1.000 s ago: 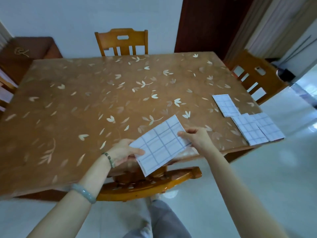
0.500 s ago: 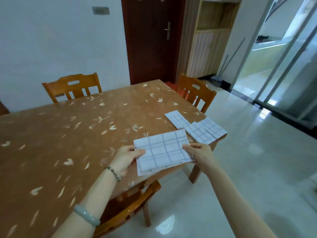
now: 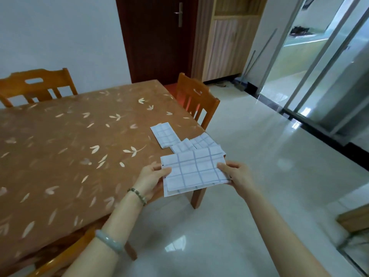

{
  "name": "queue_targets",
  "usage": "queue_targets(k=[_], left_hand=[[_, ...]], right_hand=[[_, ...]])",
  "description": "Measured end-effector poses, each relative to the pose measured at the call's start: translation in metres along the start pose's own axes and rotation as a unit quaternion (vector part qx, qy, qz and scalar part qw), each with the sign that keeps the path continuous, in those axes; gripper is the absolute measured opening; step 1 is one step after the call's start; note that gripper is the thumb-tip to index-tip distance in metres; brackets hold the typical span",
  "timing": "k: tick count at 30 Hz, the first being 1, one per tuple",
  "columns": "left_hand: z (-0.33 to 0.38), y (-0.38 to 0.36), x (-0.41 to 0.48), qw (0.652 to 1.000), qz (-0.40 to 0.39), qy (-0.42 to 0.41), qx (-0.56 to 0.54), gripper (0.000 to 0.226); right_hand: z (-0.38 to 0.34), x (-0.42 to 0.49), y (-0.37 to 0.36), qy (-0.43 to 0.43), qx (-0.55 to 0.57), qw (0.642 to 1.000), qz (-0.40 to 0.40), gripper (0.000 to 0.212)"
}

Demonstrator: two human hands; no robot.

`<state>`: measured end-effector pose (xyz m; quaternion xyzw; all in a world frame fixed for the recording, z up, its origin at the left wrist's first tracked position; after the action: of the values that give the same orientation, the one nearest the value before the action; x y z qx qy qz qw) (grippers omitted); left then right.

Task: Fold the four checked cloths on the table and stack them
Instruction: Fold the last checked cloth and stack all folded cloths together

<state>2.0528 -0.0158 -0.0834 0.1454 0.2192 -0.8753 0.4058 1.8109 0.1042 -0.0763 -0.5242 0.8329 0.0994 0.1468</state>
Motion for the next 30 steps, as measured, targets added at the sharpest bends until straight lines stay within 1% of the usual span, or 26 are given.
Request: queue_targets(k=[2, 4, 7, 9, 11, 13, 16, 17, 20, 21, 24, 26, 28, 30], left_hand=[[-0.005, -0.008, 0.009, 1.000, 0.021, 0.008, 0.014, 0.010], [-0.011, -0.008, 0.021, 0.999, 0.040, 0.018, 0.015, 0.016], [-0.014, -0.004, 0.040, 0.998, 0.060, 0.030, -0.002, 0.012], [-0.016, 0.000, 0.059, 0.997, 0.067, 0.037, -0.027, 0.014], [-0.016, 0.005, 0.079, 0.995, 0.074, 0.048, -0.055, 0.014], [-0.015, 0.012, 0.107, 0.992, 0.075, 0.048, -0.086, 0.017], [0.000, 0.018, 0.143, 0.992, 0.090, 0.033, -0.080, 0.012], [0.006, 0.019, 0.154, 0.991, 0.099, 0.034, -0.080, 0.012], [0.023, 0.031, 0.188, 0.991, 0.107, 0.034, -0.079, 0.012], [0.028, 0.034, 0.199, 0.990, 0.110, 0.032, -0.084, 0.014], [0.034, 0.043, 0.222, 0.982, 0.146, 0.021, -0.118, 0.019], [0.038, 0.039, 0.236, 0.979, 0.149, 0.004, -0.139, 0.020], [0.038, 0.032, 0.248, 0.973, 0.162, -0.004, -0.163, 0.020], [0.034, 0.028, 0.263, 0.966, 0.187, -0.015, -0.177, 0.020]], right_hand=[[0.002, 0.017, 0.012, -0.006, -0.001, 1.000, -0.009, 0.018], [0.004, 0.035, 0.017, -0.017, 0.000, 1.000, -0.022, 0.019], [0.006, 0.066, 0.017, -0.029, -0.010, 0.998, -0.047, 0.015], [0.008, 0.090, 0.016, -0.043, -0.012, 0.998, -0.053, 0.017], [0.006, 0.115, 0.015, -0.058, -0.015, 0.996, -0.059, 0.025], [0.002, 0.142, 0.013, -0.067, -0.022, 0.995, -0.072, 0.038], [-0.006, 0.185, 0.011, -0.072, -0.023, 0.994, -0.081, 0.047], [-0.010, 0.200, 0.010, -0.077, -0.029, 0.993, -0.085, 0.046], [-0.022, 0.236, 0.006, -0.091, -0.011, 0.990, -0.104, 0.026], [-0.027, 0.246, 0.004, -0.094, 0.007, 0.989, -0.112, 0.023], [-0.033, 0.271, -0.002, -0.117, 0.079, 0.981, -0.130, 0.019], [-0.034, 0.285, -0.009, -0.139, 0.122, 0.973, -0.139, 0.018], [-0.034, 0.301, -0.017, -0.155, 0.132, 0.966, -0.162, 0.022], [-0.036, 0.315, -0.026, -0.163, 0.117, 0.959, -0.199, 0.022]])
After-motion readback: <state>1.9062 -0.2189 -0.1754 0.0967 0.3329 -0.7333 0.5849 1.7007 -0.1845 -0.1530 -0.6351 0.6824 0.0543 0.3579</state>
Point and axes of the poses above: each hand's wrist, its own x-axis towards the middle knuckle, its own y-axis out of the back of the hand, z = x × y, the point moved 6 cm from there along x, towards the middle knuckle, and after that the axes turned 13 degrees about -z, right-handed, at the moved point
